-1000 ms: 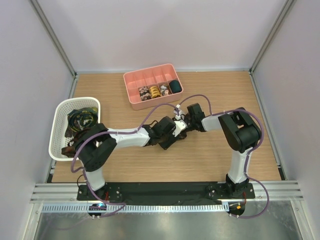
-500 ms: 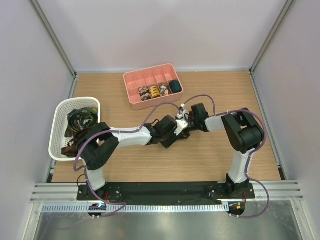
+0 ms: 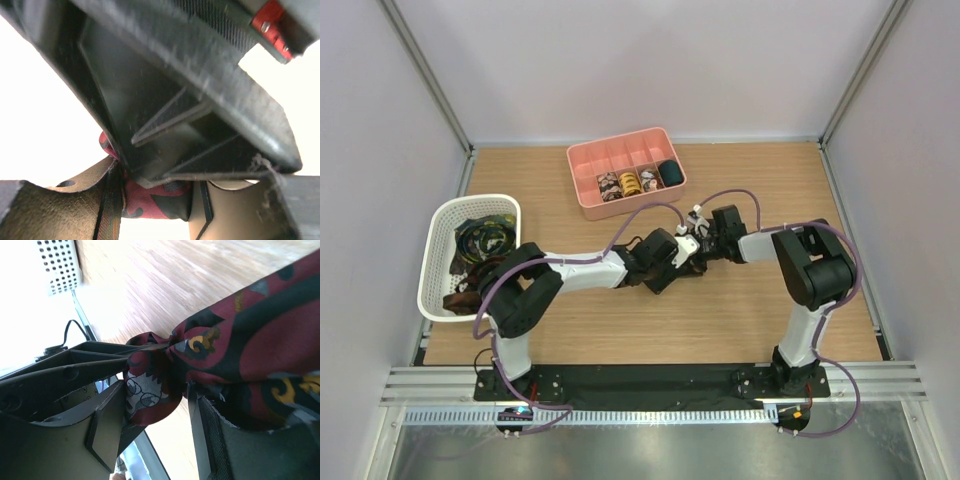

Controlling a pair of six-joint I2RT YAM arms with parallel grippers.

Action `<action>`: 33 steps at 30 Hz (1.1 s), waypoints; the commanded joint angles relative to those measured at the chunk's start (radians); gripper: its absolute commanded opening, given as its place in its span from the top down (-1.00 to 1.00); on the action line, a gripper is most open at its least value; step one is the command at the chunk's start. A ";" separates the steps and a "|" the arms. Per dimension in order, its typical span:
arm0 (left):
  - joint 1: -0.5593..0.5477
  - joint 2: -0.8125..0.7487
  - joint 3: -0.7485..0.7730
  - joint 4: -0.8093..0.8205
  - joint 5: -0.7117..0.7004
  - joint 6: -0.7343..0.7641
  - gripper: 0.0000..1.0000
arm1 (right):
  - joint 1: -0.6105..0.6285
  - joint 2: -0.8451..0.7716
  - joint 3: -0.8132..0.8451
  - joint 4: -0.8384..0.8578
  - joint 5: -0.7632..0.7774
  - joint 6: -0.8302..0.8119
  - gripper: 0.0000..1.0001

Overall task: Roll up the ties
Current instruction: Roll the tie

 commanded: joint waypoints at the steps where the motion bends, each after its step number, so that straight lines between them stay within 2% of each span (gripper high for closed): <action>1: 0.010 0.077 -0.034 -0.156 -0.032 0.000 0.99 | -0.039 -0.058 -0.005 0.027 0.057 0.023 -0.15; 16: 0.014 0.094 -0.017 -0.175 -0.028 -0.003 1.00 | -0.145 -0.176 -0.063 0.021 0.095 0.040 -0.06; 20: 0.021 0.109 0.016 -0.204 -0.048 -0.001 0.99 | -0.178 -0.332 -0.108 -0.048 0.212 0.024 -0.08; 25: 0.022 0.161 0.076 -0.276 -0.086 -0.027 1.00 | -0.178 -0.541 -0.204 -0.126 0.442 -0.009 -0.06; 30: 0.031 0.201 0.136 -0.317 -0.100 -0.069 0.99 | -0.168 -0.763 -0.289 -0.181 0.537 -0.048 -0.03; 33: 0.039 0.237 0.180 -0.360 -0.112 -0.086 1.00 | -0.118 -0.856 -0.330 -0.196 0.581 -0.068 -0.02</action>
